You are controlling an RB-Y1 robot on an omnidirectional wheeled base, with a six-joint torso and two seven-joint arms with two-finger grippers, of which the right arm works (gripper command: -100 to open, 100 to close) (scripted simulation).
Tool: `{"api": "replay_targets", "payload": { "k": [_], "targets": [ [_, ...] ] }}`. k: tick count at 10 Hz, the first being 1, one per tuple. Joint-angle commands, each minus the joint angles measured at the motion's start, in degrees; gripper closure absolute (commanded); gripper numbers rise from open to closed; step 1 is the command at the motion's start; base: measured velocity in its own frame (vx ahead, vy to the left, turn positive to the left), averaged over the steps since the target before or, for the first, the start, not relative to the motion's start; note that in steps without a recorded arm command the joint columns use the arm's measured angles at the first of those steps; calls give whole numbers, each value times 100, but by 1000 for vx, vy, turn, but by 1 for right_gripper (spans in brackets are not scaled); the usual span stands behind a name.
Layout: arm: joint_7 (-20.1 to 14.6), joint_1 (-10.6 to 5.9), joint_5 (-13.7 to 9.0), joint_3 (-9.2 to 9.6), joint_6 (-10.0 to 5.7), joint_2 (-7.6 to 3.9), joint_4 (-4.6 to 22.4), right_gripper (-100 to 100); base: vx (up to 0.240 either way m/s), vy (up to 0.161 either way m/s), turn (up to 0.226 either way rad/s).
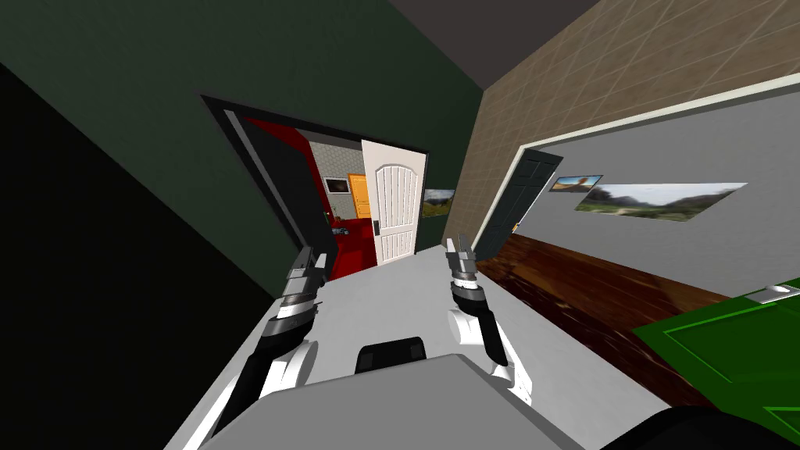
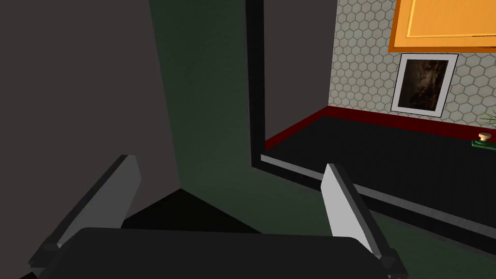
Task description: Push the door open
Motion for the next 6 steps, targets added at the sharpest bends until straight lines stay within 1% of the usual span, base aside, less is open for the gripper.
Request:
{"api": "replay_targets", "payload": {
  "k": [1,2,4,5,6],
  "targets": [
    [-26,-86,3,89,21,-20,144,-100,88,-7,-78],
    [-35,-117,4,121,28,-26,195,-100,127,14,-61],
    [-62,-209,7,217,51,-44,350,-100,150,56,-60],
    [-87,-293,10,304,71,-58,489,-100,186,47,-78],
    [-100,-337,11,350,82,-66,564,-100,147,50,-62]
  ]
}}
